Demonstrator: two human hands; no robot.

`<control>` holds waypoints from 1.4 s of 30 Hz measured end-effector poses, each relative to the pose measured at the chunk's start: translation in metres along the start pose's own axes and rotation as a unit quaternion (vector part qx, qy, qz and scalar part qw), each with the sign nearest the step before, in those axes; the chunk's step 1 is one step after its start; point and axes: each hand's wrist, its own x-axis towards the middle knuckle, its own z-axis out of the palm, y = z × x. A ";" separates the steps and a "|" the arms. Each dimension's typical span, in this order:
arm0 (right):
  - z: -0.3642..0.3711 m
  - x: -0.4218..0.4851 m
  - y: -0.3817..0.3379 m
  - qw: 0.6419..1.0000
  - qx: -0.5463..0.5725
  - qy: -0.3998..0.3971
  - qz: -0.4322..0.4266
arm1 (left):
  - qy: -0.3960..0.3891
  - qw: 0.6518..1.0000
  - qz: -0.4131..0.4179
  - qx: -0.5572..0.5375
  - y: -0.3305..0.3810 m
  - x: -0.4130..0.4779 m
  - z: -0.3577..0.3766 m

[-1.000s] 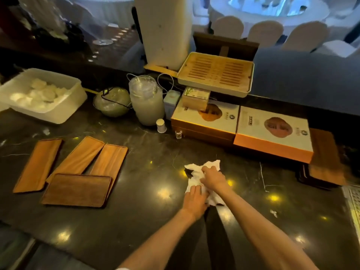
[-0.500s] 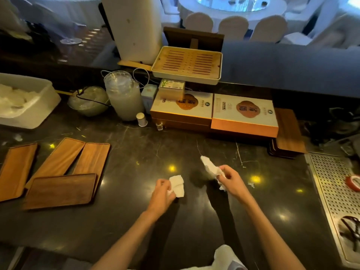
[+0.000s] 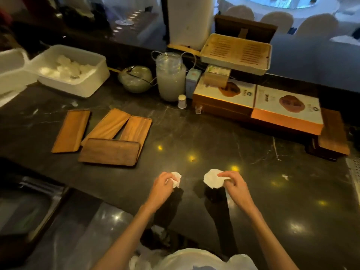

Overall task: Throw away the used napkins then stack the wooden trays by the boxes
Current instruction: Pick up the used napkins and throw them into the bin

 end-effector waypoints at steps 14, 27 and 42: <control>0.189 -0.097 -0.067 0.997 0.069 -0.030 -0.027 | 0.001 0.996 -0.031 -0.089 -0.103 -0.069 -0.135; 0.265 -0.272 -0.046 0.986 0.091 0.045 0.132 | -0.225 0.974 0.003 -0.028 -0.166 -0.119 -0.152; 0.244 -0.330 0.005 0.963 0.202 0.060 0.167 | -0.342 0.937 -0.012 0.072 -0.225 -0.189 -0.109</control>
